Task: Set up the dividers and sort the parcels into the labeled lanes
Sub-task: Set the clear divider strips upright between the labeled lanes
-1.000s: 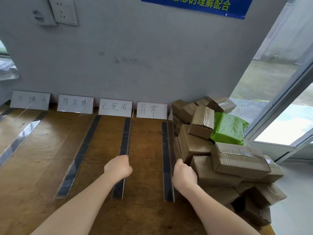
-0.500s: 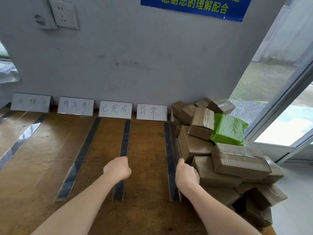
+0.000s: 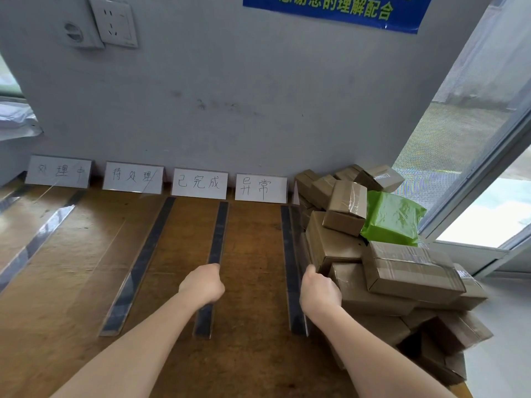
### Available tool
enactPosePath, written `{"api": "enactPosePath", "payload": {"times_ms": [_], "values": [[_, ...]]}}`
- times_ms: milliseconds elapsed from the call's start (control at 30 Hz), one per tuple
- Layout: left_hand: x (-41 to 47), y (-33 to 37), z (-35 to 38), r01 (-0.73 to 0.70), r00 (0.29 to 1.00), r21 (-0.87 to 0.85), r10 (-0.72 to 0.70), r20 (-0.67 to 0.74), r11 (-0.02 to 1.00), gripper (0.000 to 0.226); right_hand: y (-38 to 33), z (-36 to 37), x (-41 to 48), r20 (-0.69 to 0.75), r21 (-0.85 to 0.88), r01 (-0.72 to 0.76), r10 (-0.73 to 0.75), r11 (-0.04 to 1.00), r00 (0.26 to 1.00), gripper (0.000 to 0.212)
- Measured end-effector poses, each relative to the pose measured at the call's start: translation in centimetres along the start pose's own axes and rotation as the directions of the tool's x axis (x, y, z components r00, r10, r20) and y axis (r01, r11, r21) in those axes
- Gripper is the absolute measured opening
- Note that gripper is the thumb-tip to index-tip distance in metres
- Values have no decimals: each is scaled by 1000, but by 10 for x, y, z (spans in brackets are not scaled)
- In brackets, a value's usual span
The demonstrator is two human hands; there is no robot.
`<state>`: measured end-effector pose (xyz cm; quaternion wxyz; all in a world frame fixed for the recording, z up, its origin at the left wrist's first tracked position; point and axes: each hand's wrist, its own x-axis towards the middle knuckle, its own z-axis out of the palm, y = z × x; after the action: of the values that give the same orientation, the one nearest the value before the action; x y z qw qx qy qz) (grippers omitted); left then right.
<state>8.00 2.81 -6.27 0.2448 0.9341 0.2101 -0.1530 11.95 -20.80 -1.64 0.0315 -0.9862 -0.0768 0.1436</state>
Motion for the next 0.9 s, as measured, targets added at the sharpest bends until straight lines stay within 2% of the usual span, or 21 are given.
{"api": "enactPosePath", "payload": {"times_ms": [233,333,567,733,900], "values": [[-4,5,-7,33,998,-82,-28,57,996,59,0,0,-3,49,30,6,-7,1000,999,52],[-5,9,-7,43,997,-129,-34,68,991,63,1,0,-4,44,45,0,-2,999,999,48],[-3,12,-3,43,996,-195,-27,81,980,53,3,2,-4,15,13,0,0,1000,1000,51],[-8,12,-5,6,998,-109,2,68,994,47,4,3,-1,0,-32,6,-6,999,1000,61],[-6,9,-7,-15,999,-35,16,30,999,27,4,2,-1,50,-64,23,-19,998,999,68]]}}
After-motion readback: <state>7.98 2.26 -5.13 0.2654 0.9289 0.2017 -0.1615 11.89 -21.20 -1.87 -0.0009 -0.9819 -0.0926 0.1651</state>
